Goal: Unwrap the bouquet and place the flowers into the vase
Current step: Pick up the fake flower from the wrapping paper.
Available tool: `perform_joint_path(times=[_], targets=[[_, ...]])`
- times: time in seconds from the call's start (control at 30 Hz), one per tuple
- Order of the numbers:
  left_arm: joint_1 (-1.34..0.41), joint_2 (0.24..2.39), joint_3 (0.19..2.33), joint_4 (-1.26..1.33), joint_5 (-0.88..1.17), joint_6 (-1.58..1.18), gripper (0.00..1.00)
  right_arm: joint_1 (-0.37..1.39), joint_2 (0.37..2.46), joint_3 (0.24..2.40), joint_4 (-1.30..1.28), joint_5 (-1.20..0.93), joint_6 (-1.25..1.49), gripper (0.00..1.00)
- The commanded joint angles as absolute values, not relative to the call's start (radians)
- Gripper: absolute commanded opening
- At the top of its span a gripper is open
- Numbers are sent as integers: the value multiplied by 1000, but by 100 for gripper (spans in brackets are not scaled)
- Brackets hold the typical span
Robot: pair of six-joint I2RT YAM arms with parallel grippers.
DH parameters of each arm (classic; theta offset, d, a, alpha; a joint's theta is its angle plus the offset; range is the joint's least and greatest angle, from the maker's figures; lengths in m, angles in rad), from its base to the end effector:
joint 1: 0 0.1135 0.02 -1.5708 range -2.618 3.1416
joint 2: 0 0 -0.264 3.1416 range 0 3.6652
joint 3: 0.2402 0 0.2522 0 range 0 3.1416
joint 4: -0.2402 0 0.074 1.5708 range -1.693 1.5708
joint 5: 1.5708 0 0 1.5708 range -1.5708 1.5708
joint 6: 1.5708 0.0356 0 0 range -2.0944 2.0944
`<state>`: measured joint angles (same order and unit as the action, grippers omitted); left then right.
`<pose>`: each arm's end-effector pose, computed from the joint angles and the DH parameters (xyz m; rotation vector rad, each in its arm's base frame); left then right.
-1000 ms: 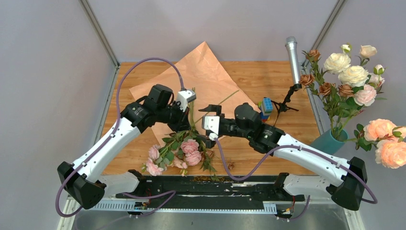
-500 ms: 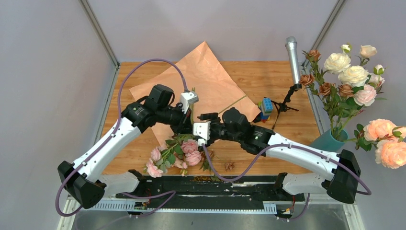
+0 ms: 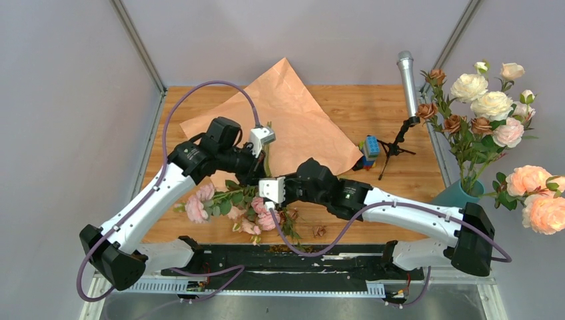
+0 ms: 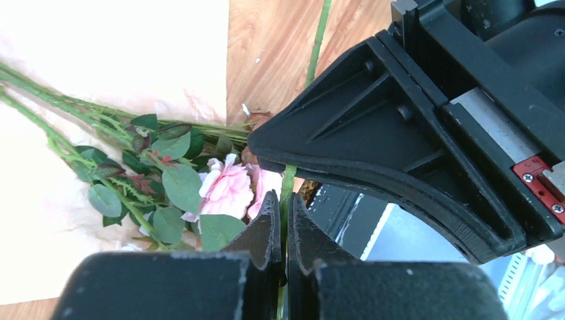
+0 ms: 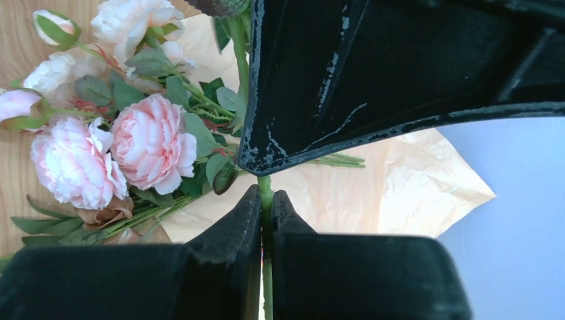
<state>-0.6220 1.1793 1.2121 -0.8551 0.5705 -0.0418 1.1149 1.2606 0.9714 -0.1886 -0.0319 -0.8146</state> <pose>0.1781 -0.1513 0.3493 0.9659 2.2544 -0.9873 0.1261 0.2596 0.3022 -1.7007 1.1544 0.2194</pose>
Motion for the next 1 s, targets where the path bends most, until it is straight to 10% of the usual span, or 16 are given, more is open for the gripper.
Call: perform_joint_path(times=[0.0,0.17,0.33,0.7,0.97], targets=[[-626,1141,1300,-807,500,-51,4,1138,1264,1000,-151,85,-806,0],[-626,1110,1370,-783,245,-69,63,1140,1238,957,-99,123,-799,0],[-625,1068,1437,-760,8,-89,93,1133,1256,948,-74,222,-716,0],[-624,897,1383,-636,-363,-262,100,955,1277,958,60,280,-279,0],[-623,801,1166,-328,-181,-372,99,942,1252,1019,189,187,-32,0]])
